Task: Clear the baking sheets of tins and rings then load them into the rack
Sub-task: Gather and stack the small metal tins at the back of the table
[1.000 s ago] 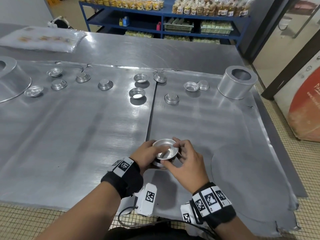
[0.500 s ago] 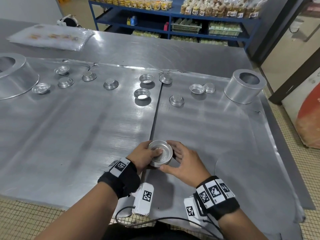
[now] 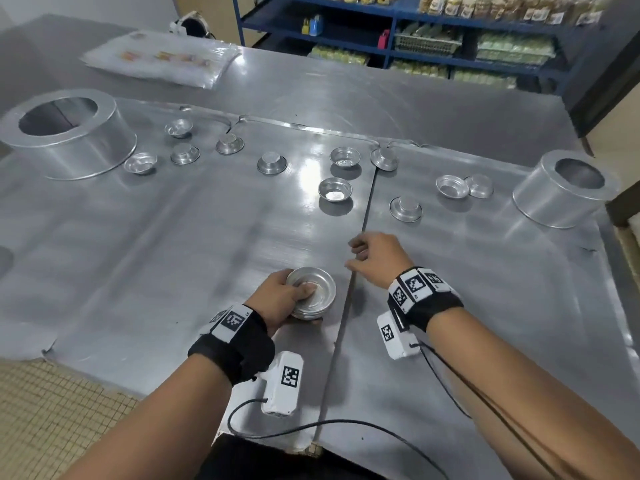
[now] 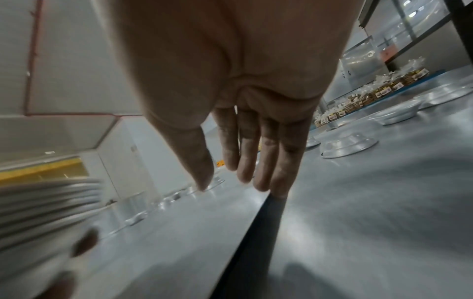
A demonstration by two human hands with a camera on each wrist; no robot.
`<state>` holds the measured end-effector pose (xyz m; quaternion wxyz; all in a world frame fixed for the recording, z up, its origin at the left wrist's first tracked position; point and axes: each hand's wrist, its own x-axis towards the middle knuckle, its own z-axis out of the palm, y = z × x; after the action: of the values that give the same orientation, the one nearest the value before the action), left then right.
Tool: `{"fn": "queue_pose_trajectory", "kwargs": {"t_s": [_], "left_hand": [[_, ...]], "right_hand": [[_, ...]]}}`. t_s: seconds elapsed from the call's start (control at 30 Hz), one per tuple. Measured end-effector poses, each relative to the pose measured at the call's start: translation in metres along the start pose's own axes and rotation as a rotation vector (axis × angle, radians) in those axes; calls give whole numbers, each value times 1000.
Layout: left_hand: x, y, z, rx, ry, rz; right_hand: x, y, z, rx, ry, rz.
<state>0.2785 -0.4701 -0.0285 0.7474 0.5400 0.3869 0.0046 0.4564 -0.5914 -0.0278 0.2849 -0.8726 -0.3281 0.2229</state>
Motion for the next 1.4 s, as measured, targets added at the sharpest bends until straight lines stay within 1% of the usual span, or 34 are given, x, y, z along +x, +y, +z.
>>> {"fn": "queue_pose_trajectory", "kwargs": {"t_s": [0.17, 0.23, 0.37, 0.53, 0.63, 0.7, 0.83, 0.93, 1.1, 1.2, 1.33, 1.4], "left_hand": [[11, 18, -31, -57, 59, -21], [17, 24, -42, -63, 69, -19], [25, 35, -60, -86, 81, -23], [33, 42, -85, -93, 100, -27], [36, 43, -98, -82, 100, -33], [38, 42, -105, -76, 98, -38], [41, 41, -113, -71, 87, -42], [42, 42, -115, -79, 81, -49], [45, 43, -110, -69, 52, -62], [42, 46, -103, -80, 29, -65], [41, 50, -97, -163, -37, -90], [41, 51, -95, -138, -78, -97]], "right_hand": [[75, -20, -6, -187, 70, 60], [102, -27, -7, -223, 73, 92], [149, -34, 0, -281, 125, 130], [177, -47, 2, -447, 66, 212], [189, -46, 7, -466, 70, 216], [191, -44, 10, -424, 95, 225], [182, -47, 14, -313, 172, 230], [161, -60, 20, -220, 192, 162], [108, -86, 33, -81, 207, 62], [74, -101, 34, -62, 212, -13], [39, -114, 37, -39, 220, -81], [26, -118, 41, -55, 204, -104]]}}
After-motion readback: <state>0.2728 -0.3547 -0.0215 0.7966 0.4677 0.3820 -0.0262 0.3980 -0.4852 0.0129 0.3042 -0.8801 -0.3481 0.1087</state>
